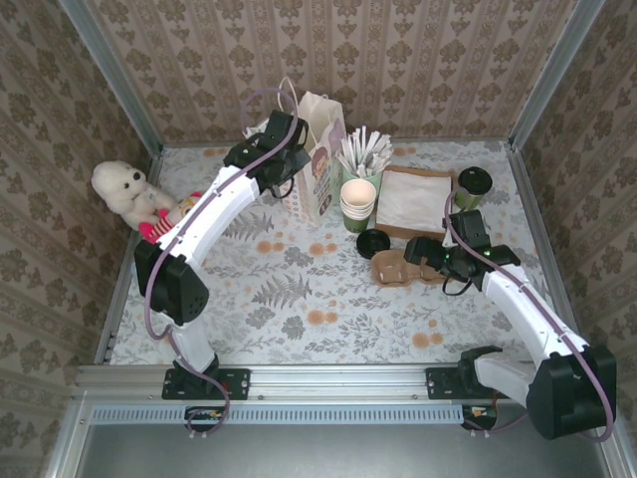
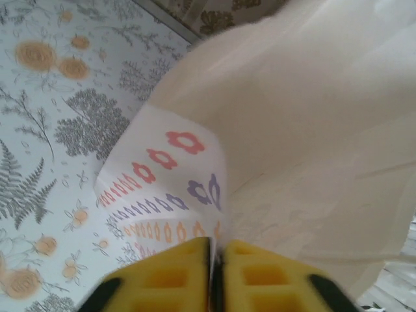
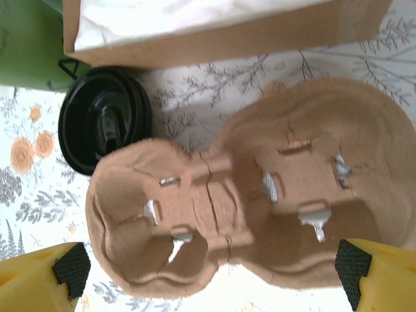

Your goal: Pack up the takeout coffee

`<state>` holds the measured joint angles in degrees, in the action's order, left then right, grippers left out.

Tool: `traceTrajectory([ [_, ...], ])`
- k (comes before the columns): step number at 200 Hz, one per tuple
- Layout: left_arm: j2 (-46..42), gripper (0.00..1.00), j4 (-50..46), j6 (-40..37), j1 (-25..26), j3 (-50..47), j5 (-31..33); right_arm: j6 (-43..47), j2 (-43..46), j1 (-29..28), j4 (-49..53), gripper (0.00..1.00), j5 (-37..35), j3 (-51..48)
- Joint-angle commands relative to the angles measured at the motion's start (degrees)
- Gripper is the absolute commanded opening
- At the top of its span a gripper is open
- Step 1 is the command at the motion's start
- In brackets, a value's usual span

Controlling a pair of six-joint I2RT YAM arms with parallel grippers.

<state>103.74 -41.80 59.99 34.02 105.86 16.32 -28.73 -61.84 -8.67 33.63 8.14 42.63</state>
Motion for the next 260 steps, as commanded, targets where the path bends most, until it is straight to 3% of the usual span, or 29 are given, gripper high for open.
traceTrajectory([
  [1,-3.3,0.03,-3.2,-1.9,-0.8,-0.3,3.4,0.2,1.8,-1.2,6.0,1.0,-0.8,-0.4],
  [8,-4.1,0.0,-3.4,-2.1,-0.9,-1.0,3.5,0.2,1.8,-1.7,6.2,1.0,-1.0,-0.5],
  [69,-13.5,0.0,-8.8,-6.9,-2.8,-8.0,2.9,-0.9,-0.7,-4.1,4.9,1.0,-5.2,0.6],
  [108,-23.2,0.0,-12.6,-9.6,-5.1,-15.7,-1.4,-1.1,-2.1,-4.2,4.6,1.0,-8.5,1.7],
  [183,-41.5,0.0,-13.1,-20.5,-7.5,-28.5,-16.4,0.6,-5.3,-4.1,4.5,1.0,-11.2,4.7],
  [260,-45.7,0.0,-13.9,-28.0,-7.5,-31.0,-30.1,2.6,-3.3,-4.1,2.8,1.0,-14.4,3.8],
])
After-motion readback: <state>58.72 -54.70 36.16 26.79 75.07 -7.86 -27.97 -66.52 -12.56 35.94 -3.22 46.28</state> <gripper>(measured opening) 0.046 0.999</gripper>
